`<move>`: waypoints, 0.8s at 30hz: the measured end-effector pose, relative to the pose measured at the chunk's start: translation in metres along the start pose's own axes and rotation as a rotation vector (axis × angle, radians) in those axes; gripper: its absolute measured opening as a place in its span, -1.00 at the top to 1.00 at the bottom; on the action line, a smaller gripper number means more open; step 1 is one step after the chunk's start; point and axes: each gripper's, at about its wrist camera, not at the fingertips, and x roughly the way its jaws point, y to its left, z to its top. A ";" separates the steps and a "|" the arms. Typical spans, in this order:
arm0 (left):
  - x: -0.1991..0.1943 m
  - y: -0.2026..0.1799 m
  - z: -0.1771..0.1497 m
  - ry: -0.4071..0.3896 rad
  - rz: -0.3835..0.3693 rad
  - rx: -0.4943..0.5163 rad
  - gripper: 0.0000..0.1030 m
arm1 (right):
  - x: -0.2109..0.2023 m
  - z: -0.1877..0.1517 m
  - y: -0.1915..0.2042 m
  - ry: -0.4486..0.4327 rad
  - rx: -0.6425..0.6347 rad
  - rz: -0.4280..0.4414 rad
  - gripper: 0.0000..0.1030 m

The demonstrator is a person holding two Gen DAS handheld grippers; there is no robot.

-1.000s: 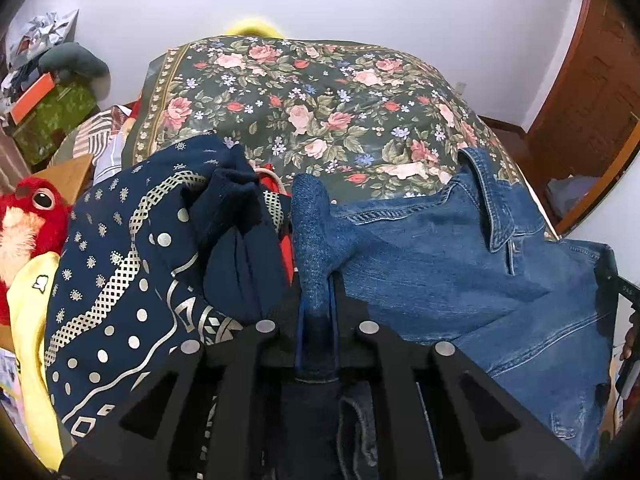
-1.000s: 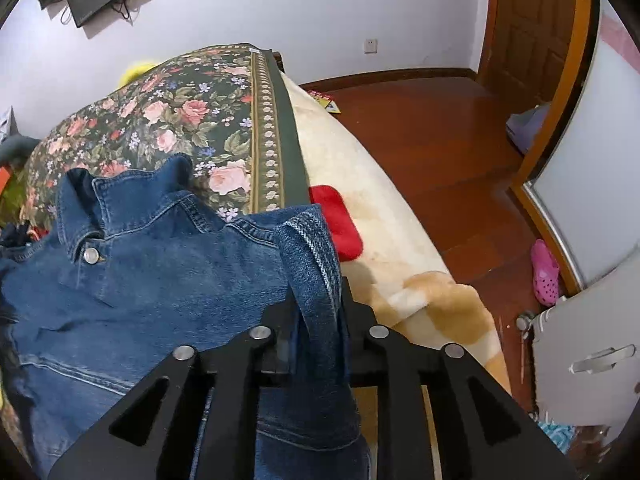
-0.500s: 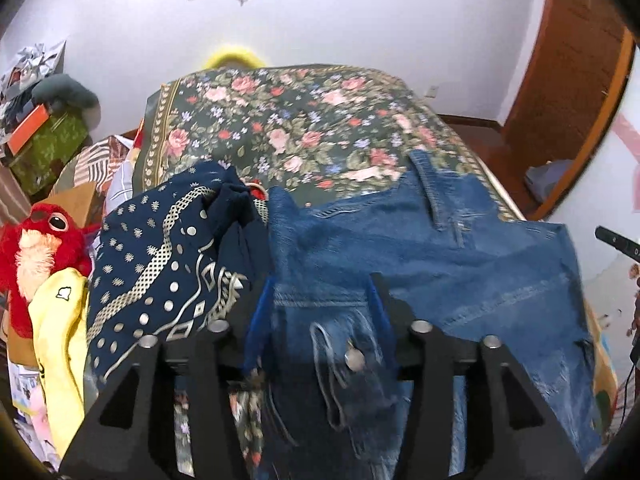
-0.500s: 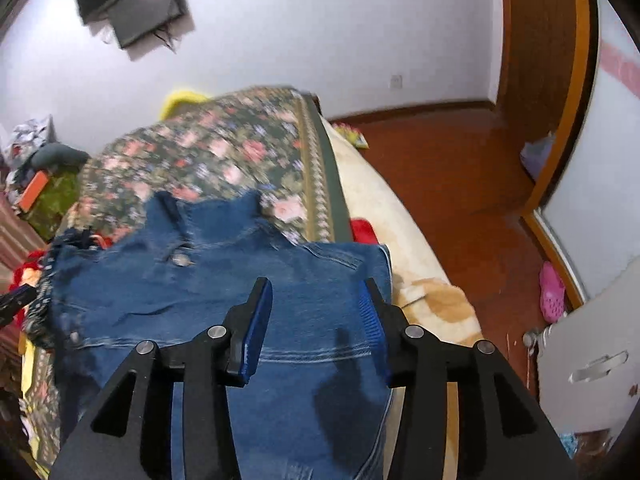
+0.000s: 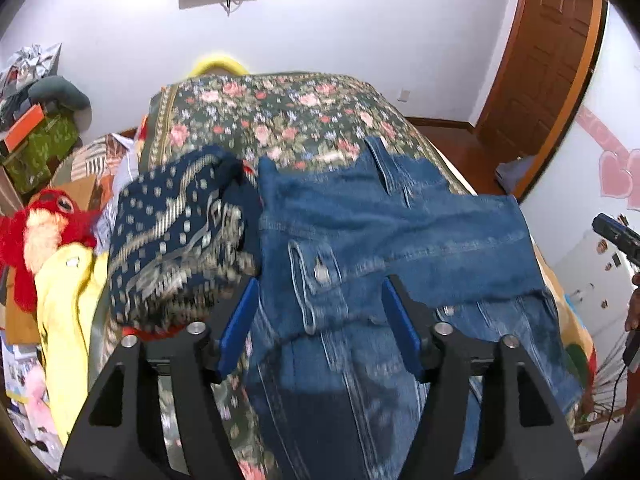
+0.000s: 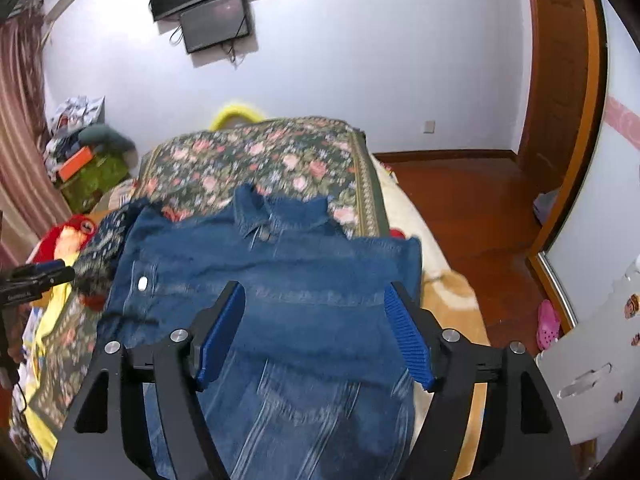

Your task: Fold large clothes

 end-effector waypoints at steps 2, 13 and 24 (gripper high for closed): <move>-0.002 0.001 -0.014 0.019 -0.009 0.003 -0.37 | 0.000 -0.013 0.002 0.027 0.004 -0.001 -0.34; 0.019 0.020 -0.109 0.198 -0.078 -0.123 -0.37 | 0.002 -0.092 -0.019 0.230 0.085 -0.039 -0.34; 0.034 0.045 -0.180 0.314 -0.231 -0.355 -0.37 | -0.002 -0.151 -0.058 0.373 0.294 -0.036 -0.34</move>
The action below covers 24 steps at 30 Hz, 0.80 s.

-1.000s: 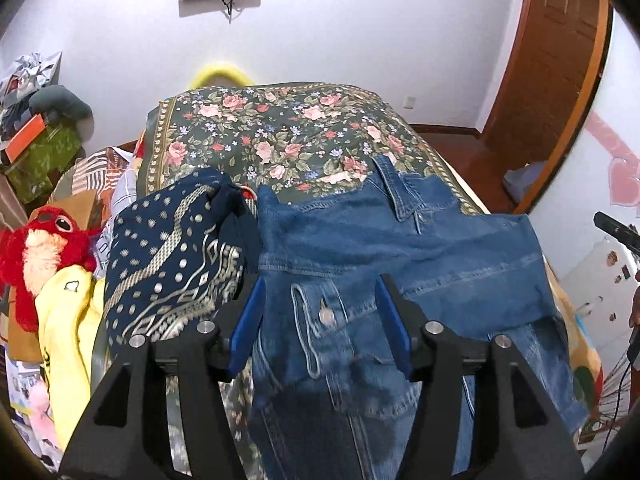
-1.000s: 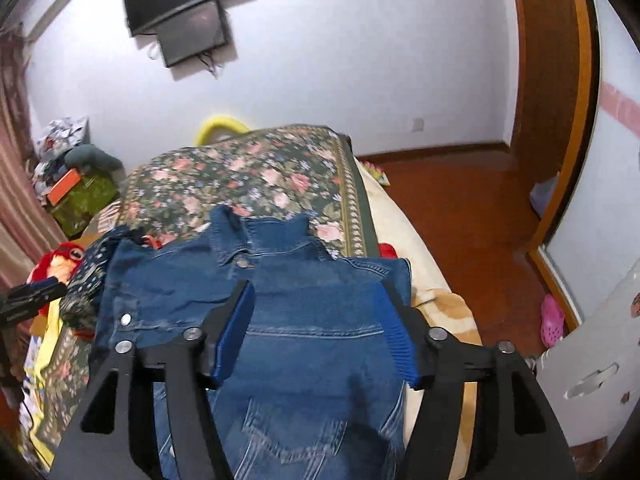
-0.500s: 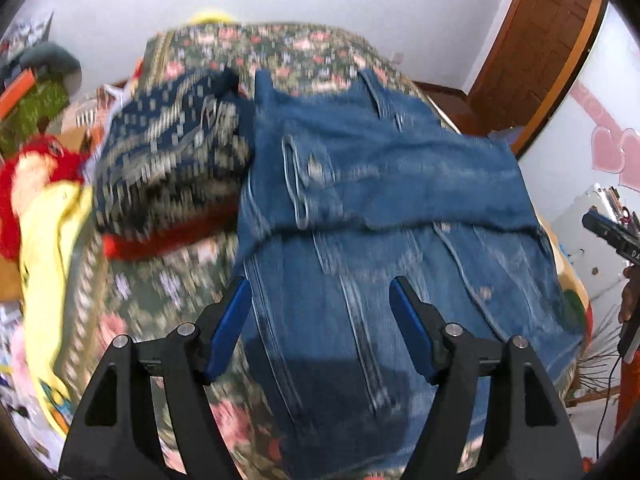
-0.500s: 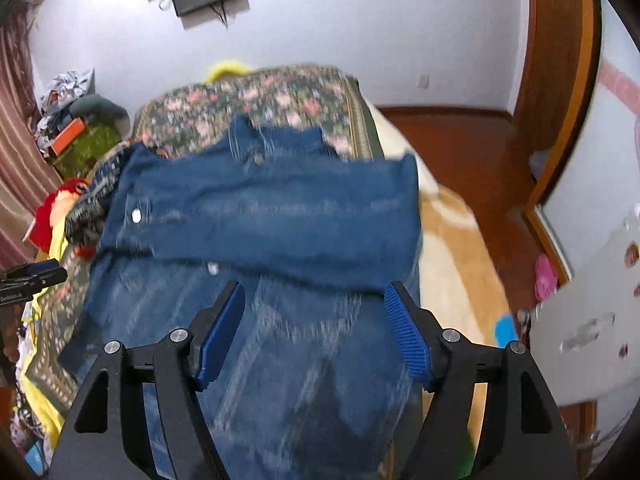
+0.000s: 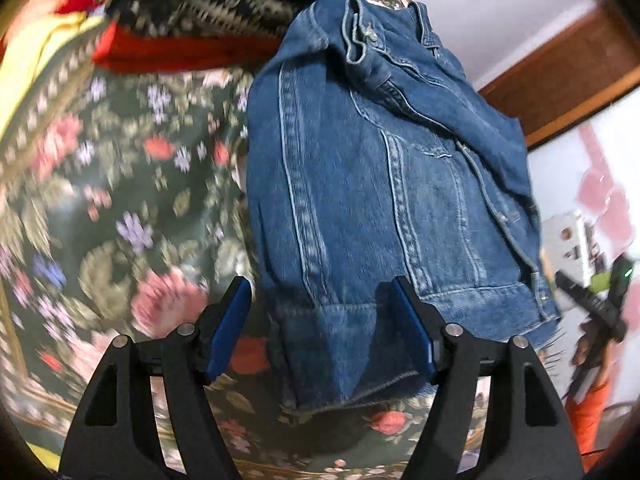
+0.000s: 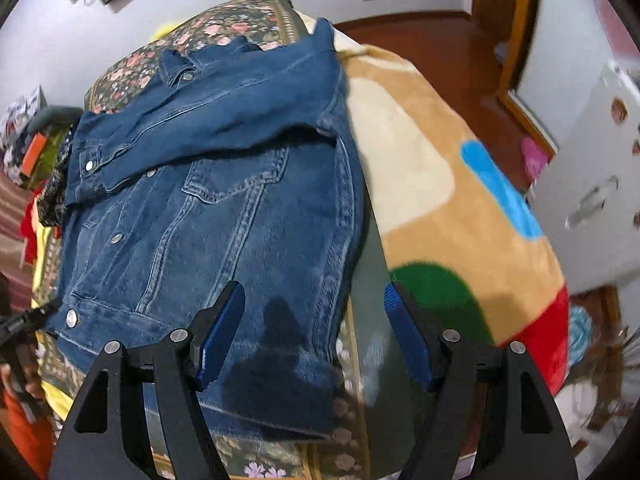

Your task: Fold large clothes

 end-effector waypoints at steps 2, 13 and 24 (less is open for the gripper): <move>0.003 0.007 -0.006 0.003 -0.095 -0.059 -0.37 | 0.001 -0.003 -0.003 0.023 0.025 0.046 -0.34; 0.018 0.010 -0.014 0.010 -0.158 -0.100 -0.37 | 0.039 -0.004 -0.006 0.083 0.089 0.204 -0.37; 0.003 -0.014 0.015 -0.063 -0.080 0.008 0.69 | 0.041 0.018 0.017 0.096 -0.009 0.260 0.78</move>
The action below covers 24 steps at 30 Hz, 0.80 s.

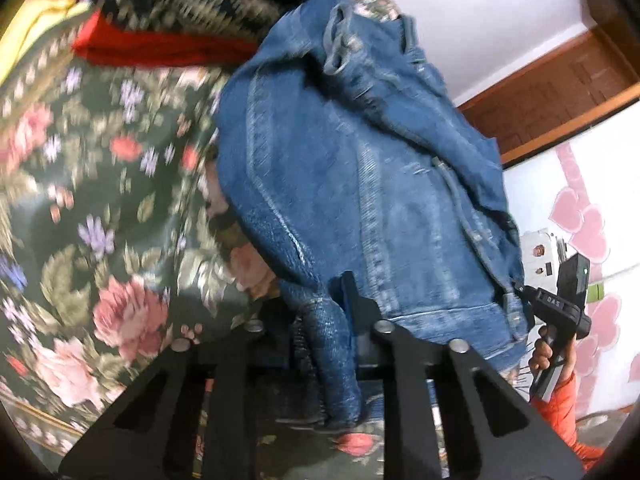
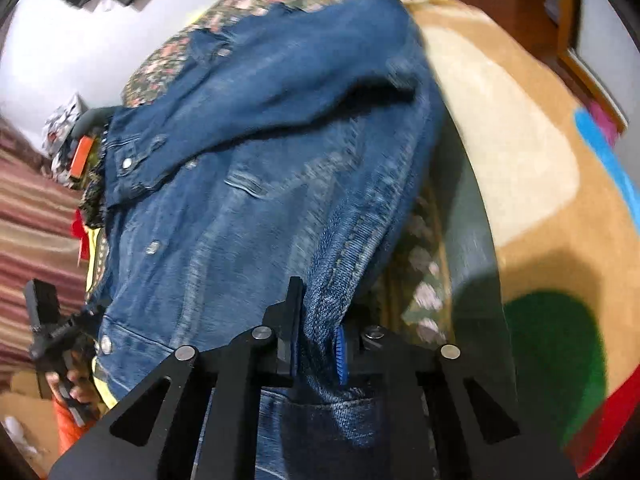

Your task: Fold large clothes

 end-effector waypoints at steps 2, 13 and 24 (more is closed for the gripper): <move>-0.013 -0.011 0.009 -0.037 -0.017 0.036 0.72 | -0.010 0.005 0.014 -0.031 -0.062 0.002 0.78; -0.072 -0.097 0.105 -0.285 0.007 0.232 0.75 | -0.074 0.090 0.043 -0.273 -0.147 0.037 0.79; -0.015 -0.092 0.229 -0.331 0.222 0.143 0.75 | -0.036 0.187 0.007 -0.299 0.036 0.043 0.79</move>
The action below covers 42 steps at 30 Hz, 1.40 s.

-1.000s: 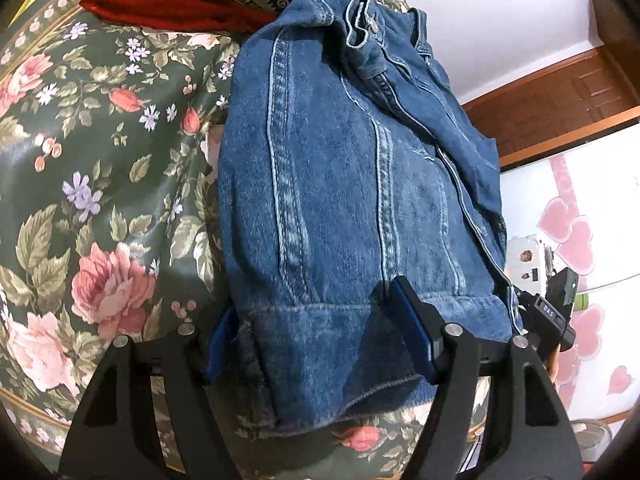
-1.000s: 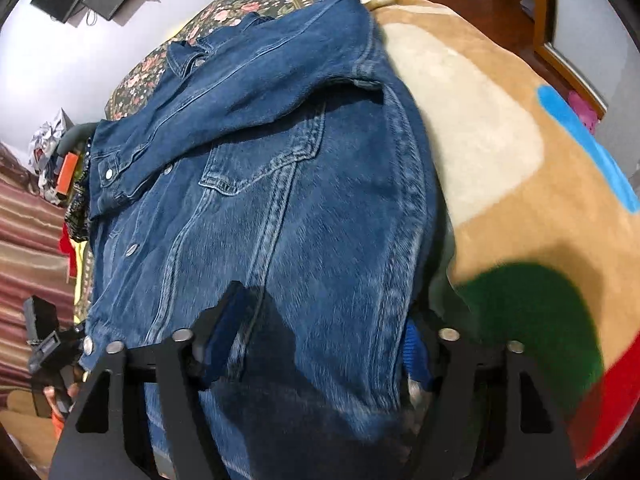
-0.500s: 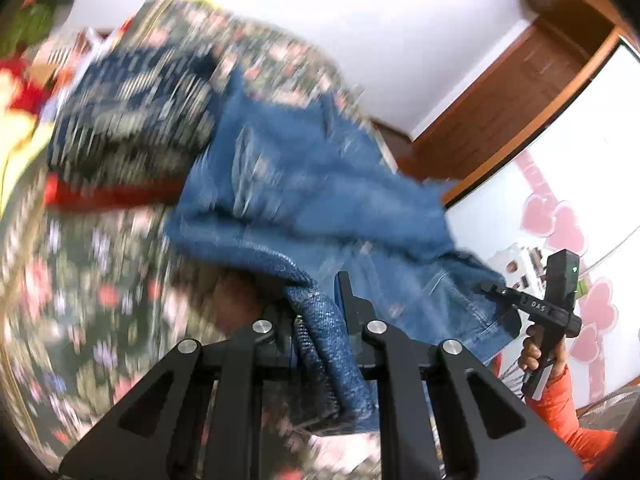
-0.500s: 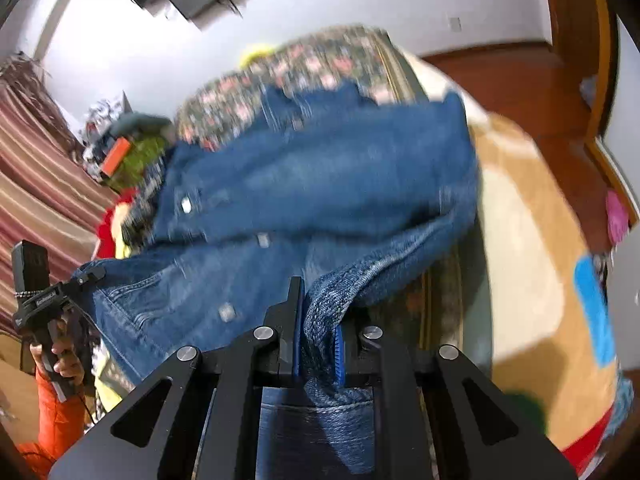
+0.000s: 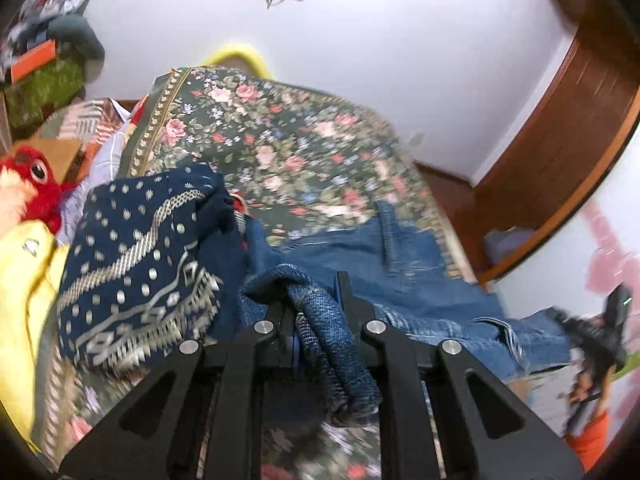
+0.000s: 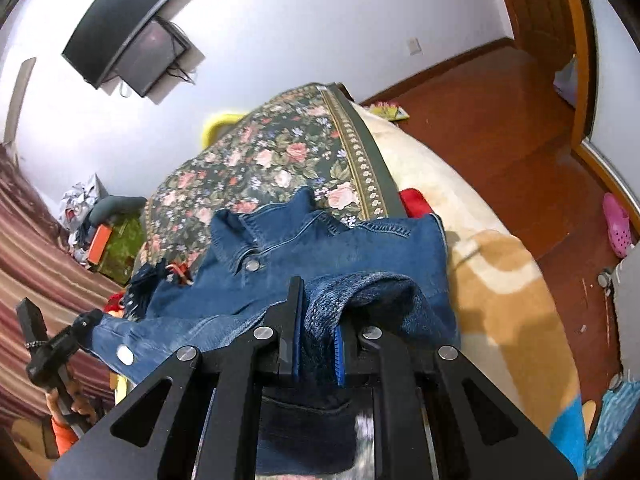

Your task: Fold large clothes

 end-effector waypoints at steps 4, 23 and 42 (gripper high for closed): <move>0.035 0.003 0.003 0.017 0.053 0.024 0.75 | 0.032 0.010 -0.008 0.040 -0.016 -0.043 0.79; 0.115 -0.005 -0.020 0.194 0.175 0.270 0.41 | 0.091 -0.008 -0.007 0.176 -0.174 -0.293 0.69; 0.064 -0.062 -0.098 0.266 -0.039 0.422 -0.26 | 0.037 -0.085 0.071 0.139 -0.401 -0.131 -0.03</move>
